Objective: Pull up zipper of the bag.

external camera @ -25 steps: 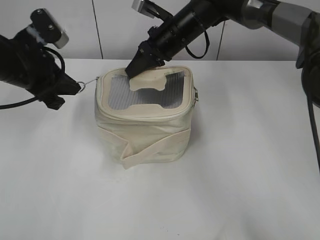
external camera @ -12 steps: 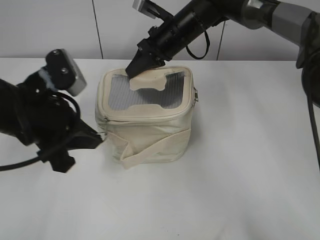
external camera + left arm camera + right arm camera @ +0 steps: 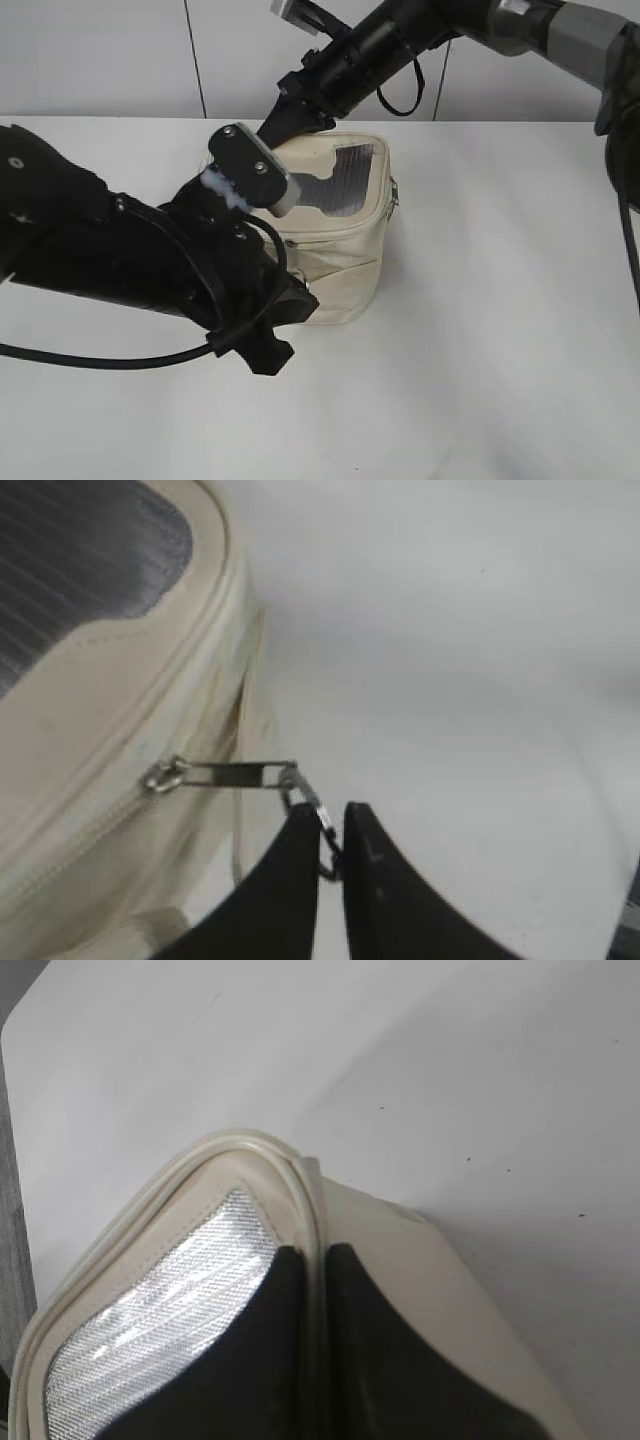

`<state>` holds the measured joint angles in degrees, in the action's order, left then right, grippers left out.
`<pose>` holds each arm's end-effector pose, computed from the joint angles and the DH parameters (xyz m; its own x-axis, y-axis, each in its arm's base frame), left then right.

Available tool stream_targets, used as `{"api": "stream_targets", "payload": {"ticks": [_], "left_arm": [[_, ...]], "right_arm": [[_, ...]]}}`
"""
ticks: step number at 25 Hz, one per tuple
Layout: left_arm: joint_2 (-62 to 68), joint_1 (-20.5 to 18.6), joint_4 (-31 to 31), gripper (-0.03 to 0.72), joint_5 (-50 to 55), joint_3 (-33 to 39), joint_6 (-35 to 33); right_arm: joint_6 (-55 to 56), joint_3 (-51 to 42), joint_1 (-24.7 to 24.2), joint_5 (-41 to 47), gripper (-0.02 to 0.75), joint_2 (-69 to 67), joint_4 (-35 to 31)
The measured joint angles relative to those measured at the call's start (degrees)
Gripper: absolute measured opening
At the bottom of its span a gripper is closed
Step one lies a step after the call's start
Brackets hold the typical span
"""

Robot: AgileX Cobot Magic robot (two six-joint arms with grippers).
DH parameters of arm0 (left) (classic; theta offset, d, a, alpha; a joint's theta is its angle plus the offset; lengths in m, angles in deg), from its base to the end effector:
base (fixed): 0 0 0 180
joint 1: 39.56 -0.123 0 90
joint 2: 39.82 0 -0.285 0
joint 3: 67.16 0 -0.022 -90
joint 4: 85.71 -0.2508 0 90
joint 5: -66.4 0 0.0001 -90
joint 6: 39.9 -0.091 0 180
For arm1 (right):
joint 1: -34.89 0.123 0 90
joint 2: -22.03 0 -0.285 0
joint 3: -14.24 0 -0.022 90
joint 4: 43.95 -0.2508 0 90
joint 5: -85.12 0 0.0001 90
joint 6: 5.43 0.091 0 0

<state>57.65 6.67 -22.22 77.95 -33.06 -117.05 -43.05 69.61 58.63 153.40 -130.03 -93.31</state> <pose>0.1961 -0.2284 0.1904 -0.2947 0.6548 -0.6959 0.8943 0.4456 0.0406 0.4597 0.2723 0.1905 -0.6682 -0.4852 -0.5639 -0.7439 0.4237 0.5169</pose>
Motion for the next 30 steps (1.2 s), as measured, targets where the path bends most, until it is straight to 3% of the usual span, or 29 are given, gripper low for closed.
{"api": "stream_targets", "payload": {"ticks": [4,7,11,13,16,20,23,26,27,30], "left_arm": [[-2.2,-5.9,1.1,0.277,11.1,0.1,1.7],[-6.4,-14.1,0.8,0.399,21.0,0.2,4.1],[-11.1,-25.3,-1.3,0.405,26.5,-1.8,6.2],[-9.7,-29.3,-2.2,0.399,28.3,-7.2,6.4],[-2.0,-30.9,-3.3,0.395,33.4,-18.8,6.5],[13.7,-30.6,-4.6,0.395,40.1,-36.7,6.6],[23.7,-29.7,-8.5,0.395,44.9,-49.8,7.3],[30.6,-27.0,-14.9,0.395,47.7,-60.7,8.8],[32.5,-26.2,-16.5,0.395,48.7,-63.7,9.6],[36.7,-24.8,-18.6,0.395,52.1,-69.6,11.6]], "right_arm": [[4.0,3.7,-2.4,0.8,0.239,0.0,0.9],[8.5,7.3,-6.8,0.9,0.283,0.0,1.6],[11.9,7.1,-12.8,0.9,0.237,1.7,2.1],[12.0,4.1,-15.2,0.9,0.230,3.8,3.2],[9.7,-4.5,-17.7,0.9,0.219,9.2,3.7],[1.1,-31.4,-19.8,-8.0,0.194,21.8,0.4],[-13.7,-56.0,-20.3,-20.7,0.190,32.5,-11.0],[-36.2,-75.0,-18.7,-28.5,0.213,40.8,-31.0],[-44.2,-80.4,-18.4,-29.2,0.255,42.5,-39.0],[-57.4,-88.9,-18.0,-28.3,0.420,44.5,-50.5]]}}
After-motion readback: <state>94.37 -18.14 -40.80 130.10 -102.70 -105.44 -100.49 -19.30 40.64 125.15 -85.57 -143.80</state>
